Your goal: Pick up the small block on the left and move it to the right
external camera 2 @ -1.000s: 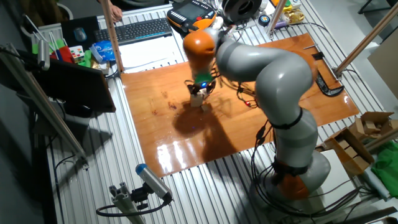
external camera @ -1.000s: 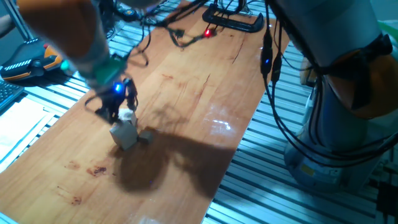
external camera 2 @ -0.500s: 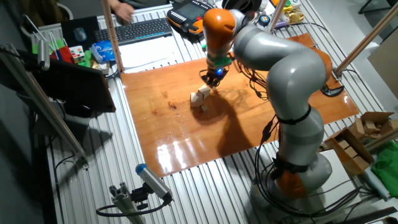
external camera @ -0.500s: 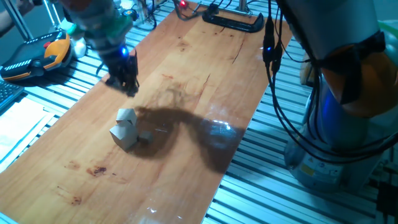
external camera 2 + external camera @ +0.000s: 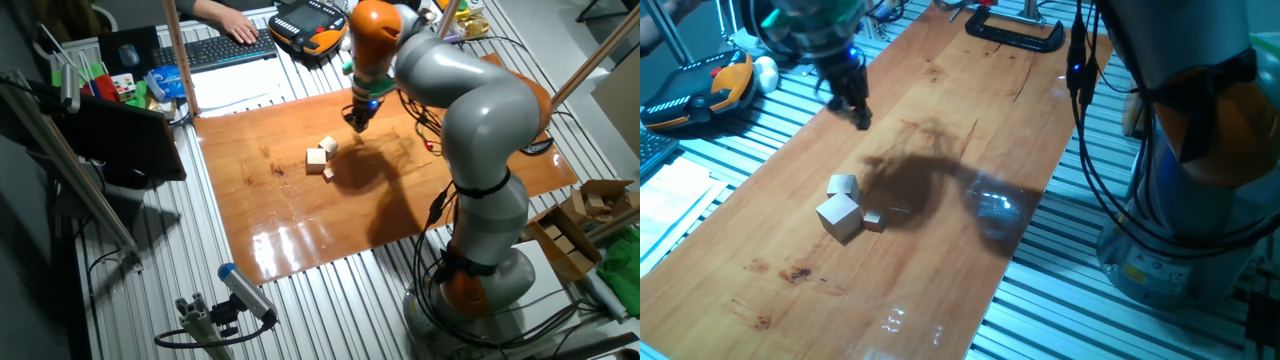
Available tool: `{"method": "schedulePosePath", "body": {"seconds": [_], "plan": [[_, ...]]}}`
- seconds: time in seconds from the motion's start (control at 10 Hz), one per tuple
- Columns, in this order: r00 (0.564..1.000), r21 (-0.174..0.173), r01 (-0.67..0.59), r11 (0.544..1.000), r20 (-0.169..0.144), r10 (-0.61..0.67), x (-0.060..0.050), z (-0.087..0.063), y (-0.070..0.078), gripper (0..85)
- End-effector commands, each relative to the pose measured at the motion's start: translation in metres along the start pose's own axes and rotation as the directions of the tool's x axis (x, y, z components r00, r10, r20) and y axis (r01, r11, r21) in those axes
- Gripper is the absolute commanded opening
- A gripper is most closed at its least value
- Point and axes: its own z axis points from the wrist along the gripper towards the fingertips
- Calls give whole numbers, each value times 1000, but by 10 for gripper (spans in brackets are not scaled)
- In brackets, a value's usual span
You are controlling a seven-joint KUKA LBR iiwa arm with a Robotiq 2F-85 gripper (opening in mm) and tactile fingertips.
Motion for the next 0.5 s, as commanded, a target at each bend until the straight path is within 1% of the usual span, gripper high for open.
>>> {"method": "schedulePosePath", "body": {"seconds": [0.0, 0.3, 0.4], "plan": [[1000, -2, 3, 1000, -3, -3, 12, 1, -37, 7], [1000, -8, 4, 1000, -7, -4, 13, 0, -35, 7], [1000, -7, -1, 1000, -4, 1, 13, 2, -34, 7]]}}
